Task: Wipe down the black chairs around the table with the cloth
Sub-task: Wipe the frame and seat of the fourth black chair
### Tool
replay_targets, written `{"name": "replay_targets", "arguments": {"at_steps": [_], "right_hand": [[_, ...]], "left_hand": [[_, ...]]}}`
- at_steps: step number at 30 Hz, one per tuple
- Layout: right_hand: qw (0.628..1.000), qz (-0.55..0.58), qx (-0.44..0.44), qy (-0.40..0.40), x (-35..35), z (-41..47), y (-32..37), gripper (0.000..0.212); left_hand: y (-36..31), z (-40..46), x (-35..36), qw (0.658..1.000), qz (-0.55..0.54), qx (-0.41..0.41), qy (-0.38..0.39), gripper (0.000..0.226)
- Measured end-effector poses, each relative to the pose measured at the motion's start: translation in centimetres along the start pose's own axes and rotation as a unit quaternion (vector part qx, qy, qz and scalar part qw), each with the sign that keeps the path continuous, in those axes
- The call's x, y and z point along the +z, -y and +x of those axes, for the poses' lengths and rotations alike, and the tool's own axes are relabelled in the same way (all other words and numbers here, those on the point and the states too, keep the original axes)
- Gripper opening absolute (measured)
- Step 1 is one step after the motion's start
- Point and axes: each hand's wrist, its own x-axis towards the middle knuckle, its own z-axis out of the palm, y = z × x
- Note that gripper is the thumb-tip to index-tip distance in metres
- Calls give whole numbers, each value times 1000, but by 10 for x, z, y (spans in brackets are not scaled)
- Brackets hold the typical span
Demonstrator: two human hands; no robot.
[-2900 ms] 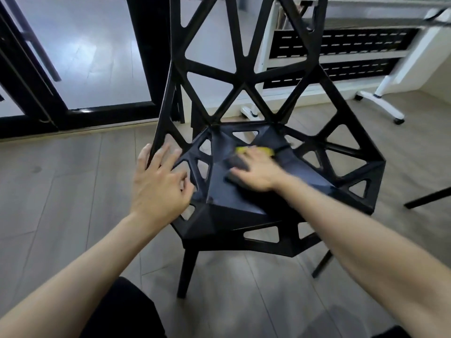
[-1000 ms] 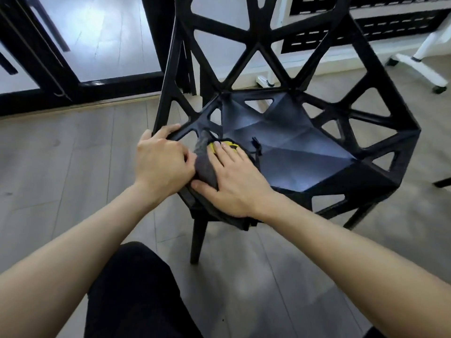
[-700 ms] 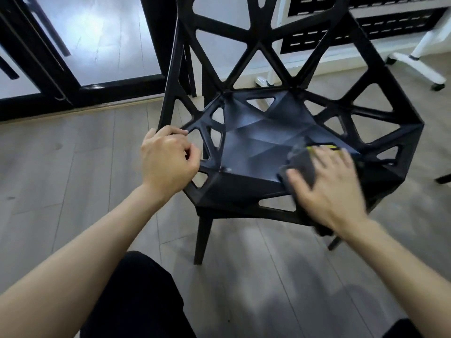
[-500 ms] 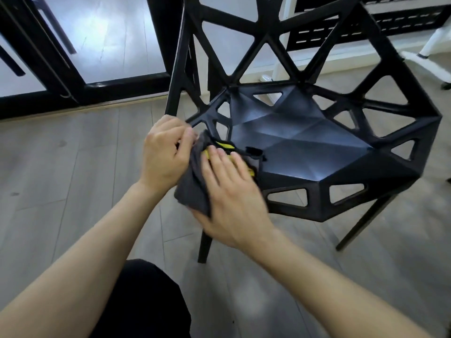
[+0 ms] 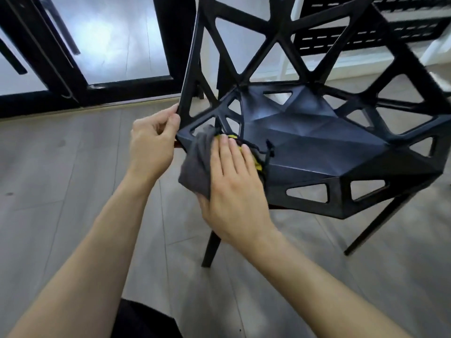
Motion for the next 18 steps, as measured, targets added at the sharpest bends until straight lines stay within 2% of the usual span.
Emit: {"name": "replay_targets", "arguments": {"at_steps": [2, 4, 8, 10, 12, 14, 15, 18], "right_hand": [[1000, -26, 0, -3, -8, -43, -34, 80], [998, -56, 38, -17, -13, -72, -51, 80], [995, -40, 93, -20, -2, -27, -10, 80], [993, -56, 99, -2, -3, -17, 24, 70], [993, -78, 83, 35, 1, -33, 31, 62], [998, -58, 24, -17, 4, -40, -4, 63], [998, -42, 22, -33, 2, -37, -26, 63], [991, -19, 131, -38, -11, -16, -46, 71]], "left_hand": [[1, 4, -3, 1000, 2, -10, 5, 33], [1, 6, -6, 1000, 7, -8, 10, 32], [-3, 4, -3, 1000, 15, -6, -5, 31], [-1, 5, -2, 1000, 26, -5, -11, 30], [1, 5, -3, 999, 40, 4, -19, 29], [2, 6, -1, 999, 43, 12, -20, 29], [2, 5, -1, 999, 44, 15, -21, 30], [6, 8, 1, 997, 65, 24, -41, 29]]}}
